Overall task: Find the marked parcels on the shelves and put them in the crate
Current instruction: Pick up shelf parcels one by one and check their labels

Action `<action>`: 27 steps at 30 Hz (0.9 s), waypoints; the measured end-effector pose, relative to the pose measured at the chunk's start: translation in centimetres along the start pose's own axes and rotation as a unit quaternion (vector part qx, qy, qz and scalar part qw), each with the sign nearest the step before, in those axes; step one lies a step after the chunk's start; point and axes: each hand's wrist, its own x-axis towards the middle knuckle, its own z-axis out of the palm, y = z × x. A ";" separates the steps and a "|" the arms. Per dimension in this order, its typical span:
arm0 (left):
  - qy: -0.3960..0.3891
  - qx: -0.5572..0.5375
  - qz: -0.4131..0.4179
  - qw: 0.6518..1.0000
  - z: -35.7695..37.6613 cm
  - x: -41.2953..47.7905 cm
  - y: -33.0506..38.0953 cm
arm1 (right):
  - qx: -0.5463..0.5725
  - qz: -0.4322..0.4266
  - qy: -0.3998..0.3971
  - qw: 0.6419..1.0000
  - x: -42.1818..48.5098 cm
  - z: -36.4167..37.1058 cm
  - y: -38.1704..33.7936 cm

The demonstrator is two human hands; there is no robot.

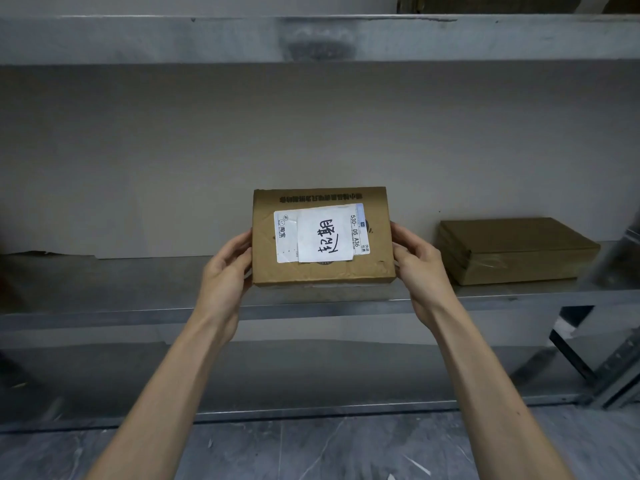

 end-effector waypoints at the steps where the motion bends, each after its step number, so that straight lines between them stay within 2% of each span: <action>1: 0.006 -0.006 -0.003 1.000 -0.2 -0.1 0.1 | -0.004 -0.005 0.004 1.000 -0.2 0.3 -0.1; 7: 0.028 -0.013 -0.025 0.999 -1.4 -2.3 2.2 | -0.015 0.015 0.031 0.999 -3.5 1.8 -0.7; 11: 0.048 -0.032 -0.059 0.997 -2.2 -4.2 6.6 | -0.027 0.011 0.029 0.999 -5.5 2.3 -5.0; 19: 0.061 -0.042 -0.101 0.992 -2.0 -8.6 24.5 | -0.032 0.002 0.030 0.999 -7.6 3.3 -22.0; 27: 0.051 -0.019 -0.100 0.994 -1.7 -12.3 42.8 | -0.034 -0.028 0.020 0.999 -10.2 3.1 -41.4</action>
